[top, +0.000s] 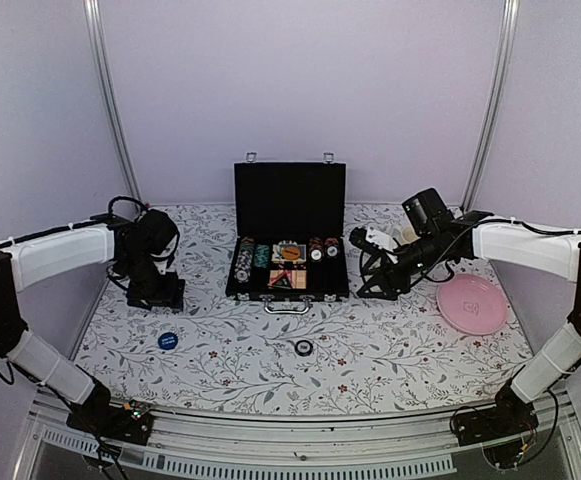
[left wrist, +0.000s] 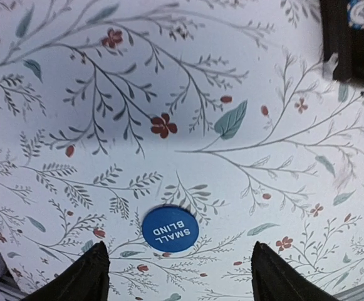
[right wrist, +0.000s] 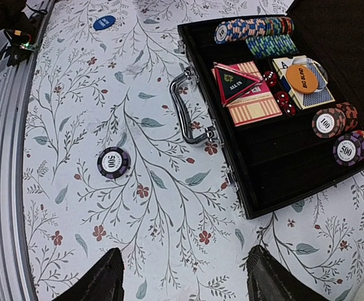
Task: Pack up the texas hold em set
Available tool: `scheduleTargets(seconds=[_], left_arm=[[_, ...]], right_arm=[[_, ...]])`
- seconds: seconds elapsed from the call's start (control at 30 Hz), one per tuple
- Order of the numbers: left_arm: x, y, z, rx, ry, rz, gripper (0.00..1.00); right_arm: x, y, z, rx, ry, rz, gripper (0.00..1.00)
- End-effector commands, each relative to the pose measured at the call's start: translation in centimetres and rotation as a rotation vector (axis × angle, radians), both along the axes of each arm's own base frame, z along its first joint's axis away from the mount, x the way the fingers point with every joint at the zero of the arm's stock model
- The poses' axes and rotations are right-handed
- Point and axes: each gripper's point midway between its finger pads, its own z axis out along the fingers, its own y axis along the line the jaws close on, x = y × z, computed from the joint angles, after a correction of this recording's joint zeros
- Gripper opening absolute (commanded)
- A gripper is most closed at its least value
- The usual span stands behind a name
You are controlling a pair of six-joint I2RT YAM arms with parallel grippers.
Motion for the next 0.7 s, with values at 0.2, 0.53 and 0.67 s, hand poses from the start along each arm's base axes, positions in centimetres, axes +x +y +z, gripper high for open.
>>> scheduleTargets(seconds=[0.2,0.53,0.67], left_arm=[[-5.2,-0.4,-5.8,-0.063,0.274,0.043,0.78],[-4.3,0.1,-7.5,-0.069,0.258,0.084,0.7],[-4.0,0.7,-7.9,-0.045,0.249,0.095,0.68]], right_arm=[[-0.3,-0.1,0.2,-0.021,-0.05,0.008,0.63],[-0.7,0.1,-0.2,-0.034,-0.051,0.021,0.63],[-0.7,0.0,-0.6,-0.053,-0.057,0.02,0.63]])
